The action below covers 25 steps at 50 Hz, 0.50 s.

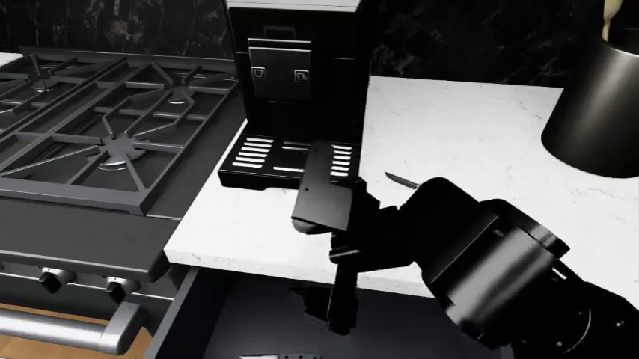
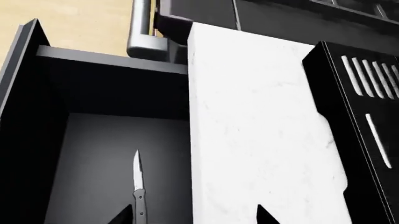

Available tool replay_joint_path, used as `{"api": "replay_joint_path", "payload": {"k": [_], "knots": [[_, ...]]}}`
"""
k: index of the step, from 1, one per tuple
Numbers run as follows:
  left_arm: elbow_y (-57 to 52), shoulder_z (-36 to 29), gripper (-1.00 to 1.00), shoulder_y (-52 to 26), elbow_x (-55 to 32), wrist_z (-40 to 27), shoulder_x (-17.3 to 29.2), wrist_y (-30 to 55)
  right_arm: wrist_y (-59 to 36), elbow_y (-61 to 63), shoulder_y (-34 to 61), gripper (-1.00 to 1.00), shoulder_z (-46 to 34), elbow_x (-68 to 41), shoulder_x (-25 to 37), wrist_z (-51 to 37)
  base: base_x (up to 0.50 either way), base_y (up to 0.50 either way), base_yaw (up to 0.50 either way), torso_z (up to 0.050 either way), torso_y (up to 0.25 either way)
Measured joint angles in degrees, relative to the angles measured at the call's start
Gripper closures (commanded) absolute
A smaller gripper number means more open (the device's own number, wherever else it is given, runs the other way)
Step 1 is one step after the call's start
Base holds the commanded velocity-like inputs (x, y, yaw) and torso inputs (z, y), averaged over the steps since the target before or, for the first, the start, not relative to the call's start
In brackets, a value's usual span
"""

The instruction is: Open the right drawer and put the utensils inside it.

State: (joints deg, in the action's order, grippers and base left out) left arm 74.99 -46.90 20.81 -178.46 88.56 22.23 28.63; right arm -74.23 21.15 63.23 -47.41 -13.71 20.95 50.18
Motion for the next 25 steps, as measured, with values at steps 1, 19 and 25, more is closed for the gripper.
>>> {"api": "replay_joint_path", "payload": {"k": [1, 19, 25], "knots": [[0.0, 0.0, -1.0, 0.0, 0.0, 0.0, 0.0, 0.0, -0.5, 0.2, 0.5, -1.0, 0.7, -0.1, 0.1, 0.0, 0.0, 0.0, 0.0, 0.0, 0.0], [0.0, -0.1, -1.0, -0.1, 0.0, 0.0, 0.0, -0.1, 1.2, -9.3, 8.5, -1.0, 4.0, 1.5, 2.3, 0.6, 0.0, 0.0, 0.0, 0.0, 0.0], [0.0, -0.1, -1.0, -0.1, 0.0, 0.0, 0.0, -0.1, 3.3, -14.5, 10.3, -1.0, 4.1, 2.3, 2.9, 0.8, 0.0, 0.0, 0.0, 0.0, 0.0]]}}
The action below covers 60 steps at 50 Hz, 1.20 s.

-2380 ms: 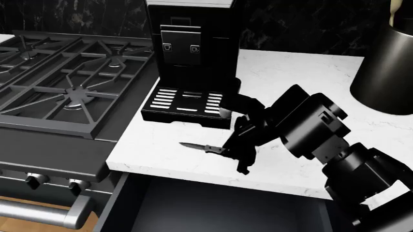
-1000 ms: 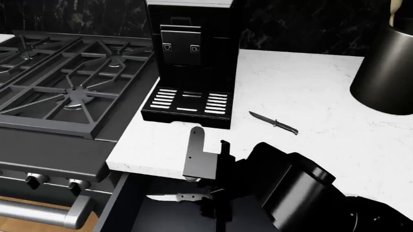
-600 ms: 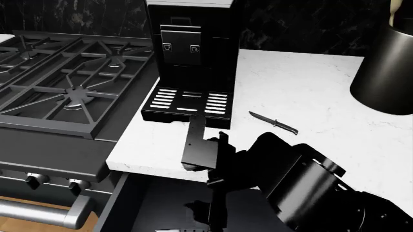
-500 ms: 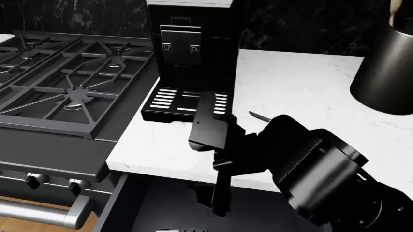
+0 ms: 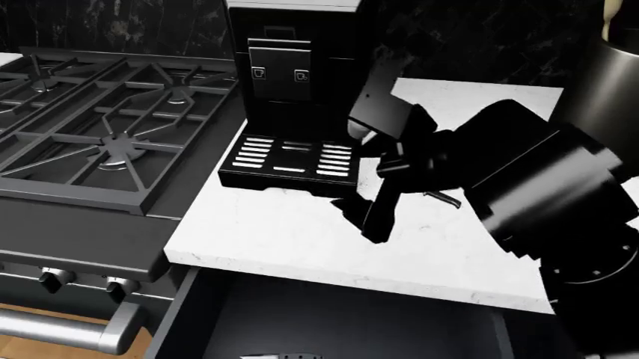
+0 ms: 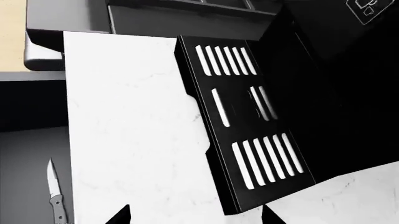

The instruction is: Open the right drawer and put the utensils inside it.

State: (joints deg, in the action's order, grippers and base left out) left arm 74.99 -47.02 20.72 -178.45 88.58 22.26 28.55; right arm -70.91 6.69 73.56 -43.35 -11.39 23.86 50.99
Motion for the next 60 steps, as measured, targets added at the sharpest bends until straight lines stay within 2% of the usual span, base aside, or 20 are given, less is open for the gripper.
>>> {"api": "replay_joint_path", "payload": {"k": [28, 60], "knots": [[0.0, -0.3, -1.0, -0.3, 0.0, -0.2, -0.1, -0.2, 11.6, -28.5, 7.3, -1.0, -0.6, 4.7, -1.3, -1.5, 0.0, 0.0, 0.0, 0.0, 0.0], [0.0, -0.3, -1.0, -0.5, -0.1, -0.7, -0.1, -0.2, 16.2, -40.9, 6.4, -1.0, -3.2, 6.6, 1.6, -1.2, 0.0, 0.0, 0.0, 0.0, 0.0]]}}
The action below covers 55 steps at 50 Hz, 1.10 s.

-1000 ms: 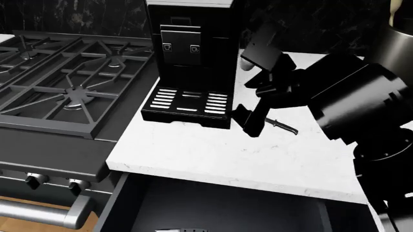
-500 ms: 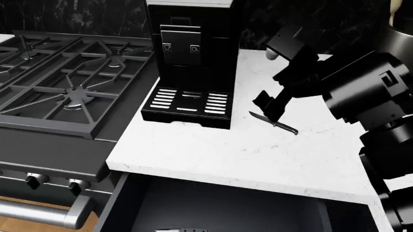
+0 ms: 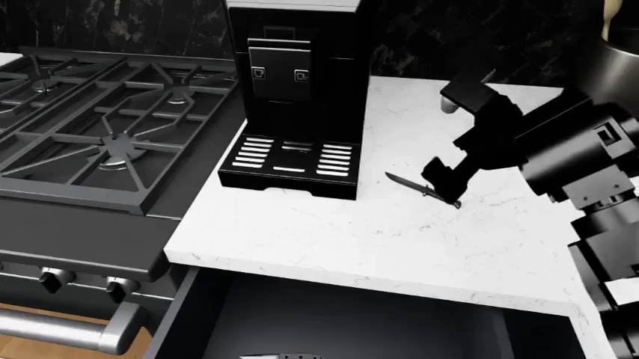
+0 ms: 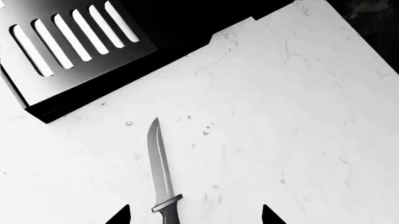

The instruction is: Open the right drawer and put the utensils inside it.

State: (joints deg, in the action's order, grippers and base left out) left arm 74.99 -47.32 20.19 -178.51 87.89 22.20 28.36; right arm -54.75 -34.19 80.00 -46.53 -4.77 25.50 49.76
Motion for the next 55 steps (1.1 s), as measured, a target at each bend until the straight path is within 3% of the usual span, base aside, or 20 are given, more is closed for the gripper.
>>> {"api": "replay_joint_path", "payload": {"k": [21, 55], "knots": [[0.0, -0.1, -1.0, -0.2, 0.0, -0.2, 0.0, -0.1, 6.0, -12.7, -0.2, -1.0, 0.3, 0.1, -2.5, -1.1, 0.0, 0.0, 0.0, 0.0, 0.0], [0.0, -0.9, -1.0, -0.7, 0.0, -0.1, 0.0, -0.7, 10.0, -15.5, -2.4, -1.0, -0.9, 0.5, -2.9, 0.0, 0.0, 0.0, 0.0, 0.0, 0.0]]}}
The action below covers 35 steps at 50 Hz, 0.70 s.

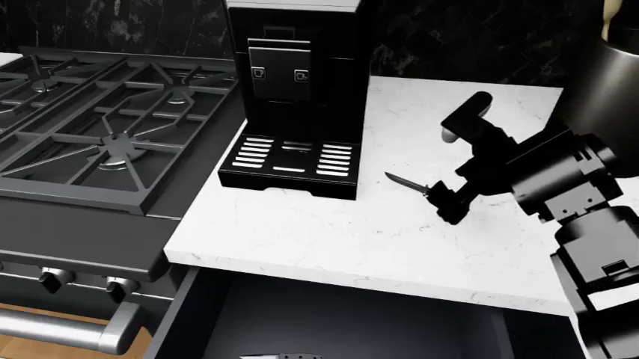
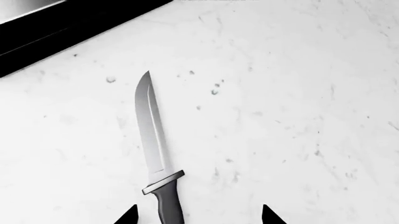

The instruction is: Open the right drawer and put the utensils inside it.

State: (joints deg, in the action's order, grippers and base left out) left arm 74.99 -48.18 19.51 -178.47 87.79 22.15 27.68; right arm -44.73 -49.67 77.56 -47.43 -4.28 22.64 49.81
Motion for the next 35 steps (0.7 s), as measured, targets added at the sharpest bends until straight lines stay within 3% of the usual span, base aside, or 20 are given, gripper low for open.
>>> {"api": "replay_joint_path", "payload": {"k": [34, 35], "knots": [[0.0, -0.7, -1.0, -0.3, 0.0, 0.3, 0.1, -0.4, 4.9, -5.7, 1.0, -1.0, 0.3, -0.4, -0.7, 3.0, 0.0, 0.0, 0.0, 0.0, 0.0], [0.0, -0.7, -1.0, -0.3, 0.0, 0.3, 0.0, -0.4, 5.0, -5.7, 1.0, 1.0, 0.3, -0.4, -0.7, 3.0, 0.01, 0.01, 0.01, 0.0, 0.0]]}}
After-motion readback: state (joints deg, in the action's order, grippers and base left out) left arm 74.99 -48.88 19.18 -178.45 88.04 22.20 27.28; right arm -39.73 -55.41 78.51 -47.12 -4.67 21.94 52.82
